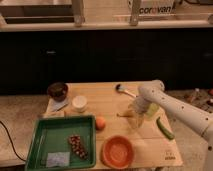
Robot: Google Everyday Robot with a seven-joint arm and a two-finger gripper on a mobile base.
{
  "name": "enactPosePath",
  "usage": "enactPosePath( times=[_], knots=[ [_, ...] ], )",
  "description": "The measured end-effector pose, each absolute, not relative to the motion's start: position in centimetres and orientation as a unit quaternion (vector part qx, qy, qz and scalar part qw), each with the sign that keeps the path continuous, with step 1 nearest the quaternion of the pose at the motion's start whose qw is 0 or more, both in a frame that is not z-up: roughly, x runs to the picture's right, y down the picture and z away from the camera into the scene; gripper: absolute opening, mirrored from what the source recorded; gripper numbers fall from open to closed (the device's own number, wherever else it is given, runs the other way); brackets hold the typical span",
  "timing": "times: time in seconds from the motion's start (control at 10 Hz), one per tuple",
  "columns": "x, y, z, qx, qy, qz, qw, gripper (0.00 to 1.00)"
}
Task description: Place banana in red bowl
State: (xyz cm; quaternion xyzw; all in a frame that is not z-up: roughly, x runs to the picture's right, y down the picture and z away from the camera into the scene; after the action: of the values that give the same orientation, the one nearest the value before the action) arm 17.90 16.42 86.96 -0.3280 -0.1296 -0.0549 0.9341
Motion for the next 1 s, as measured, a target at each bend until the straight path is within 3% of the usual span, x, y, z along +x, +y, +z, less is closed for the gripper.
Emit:
enactPosePath(
  times=[0.3,0.4,1.0],
  knots=[
    [17.6,17.1,87.9,-0.339,-0.131,-0.061,0.929,0.79],
    [17.6,17.4,88.2,-0.344,-0.13,-0.062,0.928,0.72],
    [17.6,17.6,88.7,-0.352,-0.126,-0.065,0.925,0.12]
  ],
)
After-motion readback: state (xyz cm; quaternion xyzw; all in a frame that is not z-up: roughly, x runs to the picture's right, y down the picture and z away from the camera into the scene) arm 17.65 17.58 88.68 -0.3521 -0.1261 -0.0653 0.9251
